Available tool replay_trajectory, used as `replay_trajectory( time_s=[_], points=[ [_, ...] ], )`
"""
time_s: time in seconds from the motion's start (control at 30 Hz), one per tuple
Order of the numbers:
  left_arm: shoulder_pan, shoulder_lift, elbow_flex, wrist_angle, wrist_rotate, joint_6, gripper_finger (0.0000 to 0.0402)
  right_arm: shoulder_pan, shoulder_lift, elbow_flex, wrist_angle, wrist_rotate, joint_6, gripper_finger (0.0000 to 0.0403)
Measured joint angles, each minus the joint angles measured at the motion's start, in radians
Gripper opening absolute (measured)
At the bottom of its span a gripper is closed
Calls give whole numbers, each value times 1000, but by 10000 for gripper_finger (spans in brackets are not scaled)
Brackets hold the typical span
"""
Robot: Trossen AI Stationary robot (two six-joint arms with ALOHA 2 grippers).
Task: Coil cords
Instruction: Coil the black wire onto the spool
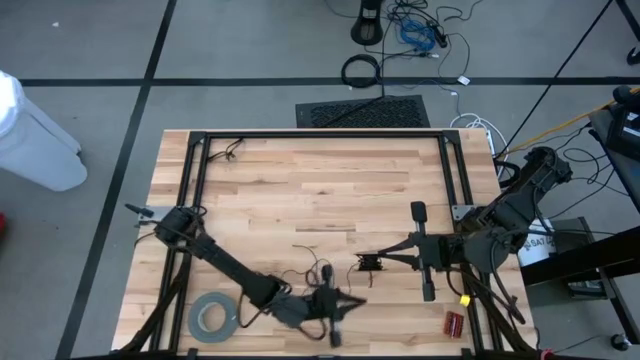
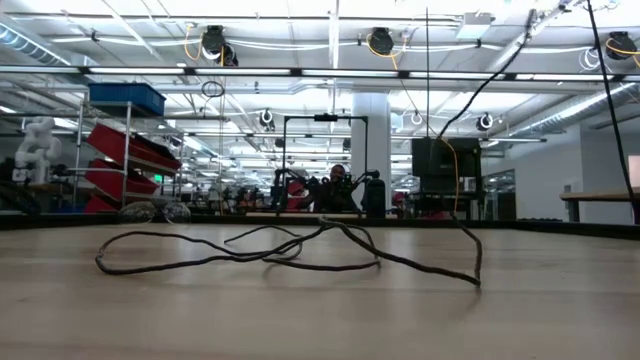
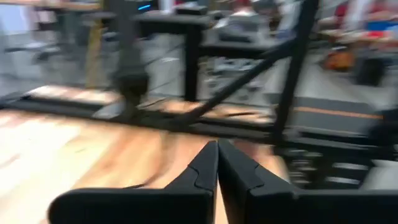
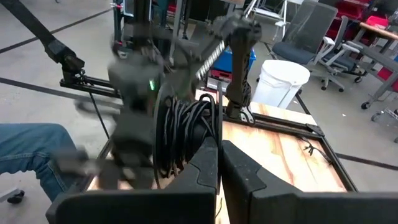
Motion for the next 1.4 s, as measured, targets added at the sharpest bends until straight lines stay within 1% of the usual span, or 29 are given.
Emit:
replay_trajectory(
  time_s=[0.03, 0.13, 0.27, 0.33, 0.47, 0.53, 0.63, 0.73, 0.87, 0.93, 1.0, 1.07, 1.27, 1.4],
  points=[
    [-11, -11, 0, 5, 20, 4, 27, 0, 0, 0, -7, 0, 6, 0],
    [-38, -48, 0, -7, 35, 59, 59, 0, 0, 0, -23, 0, 24, 0],
    [-40, -84, 2, -48, 11, 58, 108, 0, 0, 0, -23, 0, 30, 0],
    [-30, -82, 2, -76, -2, 53, 135, 0, 0, 0, -23, 0, 29, 0],
    [11, -62, 0, -164, -13, -60, 192, -1, 0, 0, -9, 0, 21, 0],
    [30, -53, 0, -177, -14, -95, 218, -3, 0, 0, 2, 1, 10, 0],
    [41, -41, 0, -177, -26, -95, 249, -3, 0, 0, 21, 1, -11, 0],
    [48, -31, 0, -168, -26, -67, 264, -3, 0, 0, 24, 1, -28, 0],
    [54, -32, 0, -153, -26, -27, 267, -9, 0, 0, 23, 0, -32, 0],
    [57, -32, 0, -141, -9, 4, 266, -11, 0, 0, 23, 1, -36, 0],
    [65, -29, 1, -137, 18, 10, 259, -16, 0, 0, 25, 0, -41, 0],
    [73, -21, 1, -127, 21, 10, 245, -16, 0, 0, 25, 0, -37, 0],
    [83, -6, 0, -79, 39, 28, 178, -16, 0, 0, 27, 0, -32, 0],
    [82, -6, 0, -79, 36, 36, 113, -16, 1, 0, 26, 0, -31, 0]
  ],
)
